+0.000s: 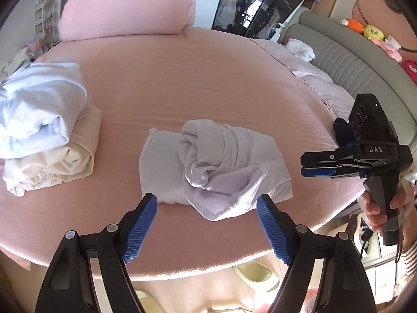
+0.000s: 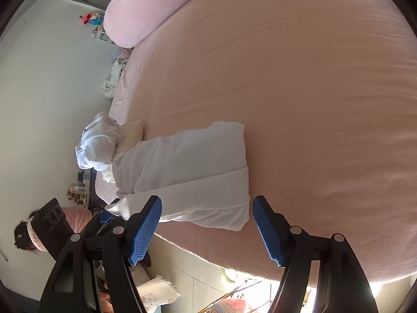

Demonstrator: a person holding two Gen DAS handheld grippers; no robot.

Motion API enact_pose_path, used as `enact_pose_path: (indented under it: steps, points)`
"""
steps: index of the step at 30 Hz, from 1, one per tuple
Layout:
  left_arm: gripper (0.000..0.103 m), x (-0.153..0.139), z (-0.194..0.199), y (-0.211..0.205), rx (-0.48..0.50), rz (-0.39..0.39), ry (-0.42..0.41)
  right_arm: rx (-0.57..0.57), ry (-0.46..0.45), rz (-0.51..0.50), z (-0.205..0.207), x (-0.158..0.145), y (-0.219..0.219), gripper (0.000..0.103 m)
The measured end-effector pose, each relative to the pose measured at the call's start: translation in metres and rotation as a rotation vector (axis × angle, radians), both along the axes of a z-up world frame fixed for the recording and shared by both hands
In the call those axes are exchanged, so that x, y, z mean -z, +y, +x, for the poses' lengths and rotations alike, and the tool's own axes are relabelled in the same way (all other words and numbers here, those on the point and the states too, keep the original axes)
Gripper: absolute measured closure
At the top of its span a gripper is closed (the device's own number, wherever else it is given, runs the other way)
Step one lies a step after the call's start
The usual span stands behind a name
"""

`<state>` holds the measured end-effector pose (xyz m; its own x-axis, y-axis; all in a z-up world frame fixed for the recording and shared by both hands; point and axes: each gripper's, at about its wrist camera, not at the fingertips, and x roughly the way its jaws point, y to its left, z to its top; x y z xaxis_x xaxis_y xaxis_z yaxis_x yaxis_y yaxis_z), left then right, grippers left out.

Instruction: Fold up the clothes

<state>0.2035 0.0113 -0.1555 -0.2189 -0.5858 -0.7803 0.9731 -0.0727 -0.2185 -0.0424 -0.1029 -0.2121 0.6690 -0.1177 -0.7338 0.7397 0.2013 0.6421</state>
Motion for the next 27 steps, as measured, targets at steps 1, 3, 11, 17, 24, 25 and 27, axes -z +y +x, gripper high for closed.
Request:
enact_pose_path:
  steps: [1,3,11,17,24,25,27]
  points:
    - [0.025,0.000,-0.003,0.000,0.030,0.001,-0.012,-0.015,0.012,-0.022,0.001,0.000,0.001,0.031]
    - [0.025,-0.003,-0.017,-0.001,0.108,-0.025,-0.067,-0.046,0.044,-0.068,0.004,0.000,0.005,0.031]
    - [0.025,0.003,-0.045,0.001,0.327,-0.083,-0.457,-0.155,0.151,-0.184,0.011,0.012,0.021,0.031]
    - [0.025,0.002,-0.032,-0.008,0.329,-0.094,-0.486,-0.155,0.146,-0.172,0.013,0.024,0.019,0.031]
    - [0.025,0.012,-0.016,-0.031,0.299,-0.055,-0.385,-0.139,0.119,-0.178,0.017,0.028,0.012,0.031]
    - [0.025,0.013,-0.013,-0.033,0.293,-0.052,-0.365,-0.142,0.120,-0.183,0.018,0.028,0.011,0.031]
    - [0.025,0.014,-0.009,-0.037,0.287,-0.048,-0.317,-0.149,0.122,-0.203,0.021,0.029,0.011,0.031]
